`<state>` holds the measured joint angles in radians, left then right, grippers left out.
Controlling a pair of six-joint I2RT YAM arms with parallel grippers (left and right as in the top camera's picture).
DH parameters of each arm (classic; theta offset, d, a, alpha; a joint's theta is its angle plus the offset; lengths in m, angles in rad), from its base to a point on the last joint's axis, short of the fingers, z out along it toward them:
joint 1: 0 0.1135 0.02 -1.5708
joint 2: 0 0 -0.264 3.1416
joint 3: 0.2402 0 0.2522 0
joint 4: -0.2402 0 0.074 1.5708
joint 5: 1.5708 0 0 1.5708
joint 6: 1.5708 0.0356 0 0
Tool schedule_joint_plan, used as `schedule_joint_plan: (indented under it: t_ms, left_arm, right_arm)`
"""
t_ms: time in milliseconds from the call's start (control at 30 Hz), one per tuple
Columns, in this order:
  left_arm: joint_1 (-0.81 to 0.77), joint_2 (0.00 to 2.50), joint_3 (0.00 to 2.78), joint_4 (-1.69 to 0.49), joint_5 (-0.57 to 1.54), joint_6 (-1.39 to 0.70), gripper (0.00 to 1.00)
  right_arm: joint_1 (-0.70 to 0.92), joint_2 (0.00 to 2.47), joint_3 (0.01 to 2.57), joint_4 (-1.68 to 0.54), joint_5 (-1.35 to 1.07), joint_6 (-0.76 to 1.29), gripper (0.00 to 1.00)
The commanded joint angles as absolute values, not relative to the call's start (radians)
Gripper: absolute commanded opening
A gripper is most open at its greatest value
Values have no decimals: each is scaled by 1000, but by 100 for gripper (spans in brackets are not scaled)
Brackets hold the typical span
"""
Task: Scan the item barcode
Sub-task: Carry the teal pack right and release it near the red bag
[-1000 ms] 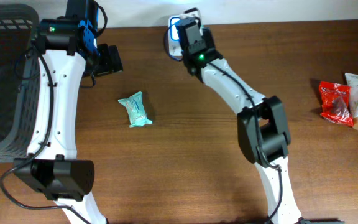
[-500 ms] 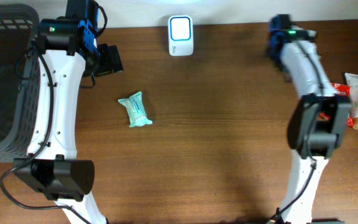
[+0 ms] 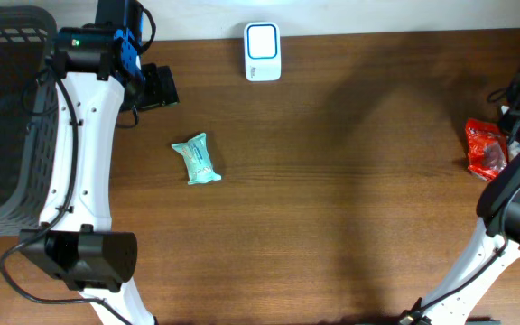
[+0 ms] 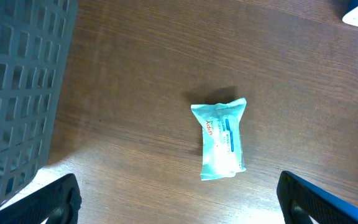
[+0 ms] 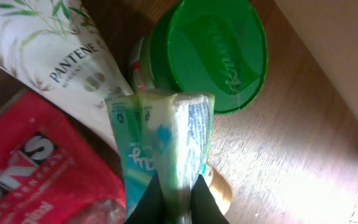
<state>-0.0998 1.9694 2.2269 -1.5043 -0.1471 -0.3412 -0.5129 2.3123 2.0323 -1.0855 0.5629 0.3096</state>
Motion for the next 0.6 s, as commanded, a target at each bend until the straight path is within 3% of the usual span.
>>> schedule_joint_plan:
  t_ms: [0, 100, 267, 300, 367, 433, 567]
  left_arm:
    - [-102, 1971, 2224, -1505, -154, -347, 99]
    - [-102, 1971, 2224, -1505, -154, -347, 99]
    - [-102, 1971, 2224, -1505, -154, -347, 99]
    - [-102, 1971, 2224, -1505, -154, -348, 99]
    - [-102, 1971, 2224, -1505, -154, -348, 99]
    - [-102, 1971, 2224, -1505, -154, -348, 99]
    - [-102, 1971, 2224, -1505, -154, -347, 99]
  right_arm:
    - [-499, 2280, 2035, -1085, 495, 243, 15]
    - [-483, 2280, 2035, -1077, 391, 243, 31]
    - [-435, 2280, 2035, -1078, 344, 242, 72]
    - [-426, 2280, 2035, -1078, 308, 240, 74]
    - [-397, 2280, 2035, -1069, 151, 240, 76]
    - [-354, 2280, 2035, -1074, -73, 239, 97]
    - [-283, 2280, 2035, -1060, -333, 106, 100]
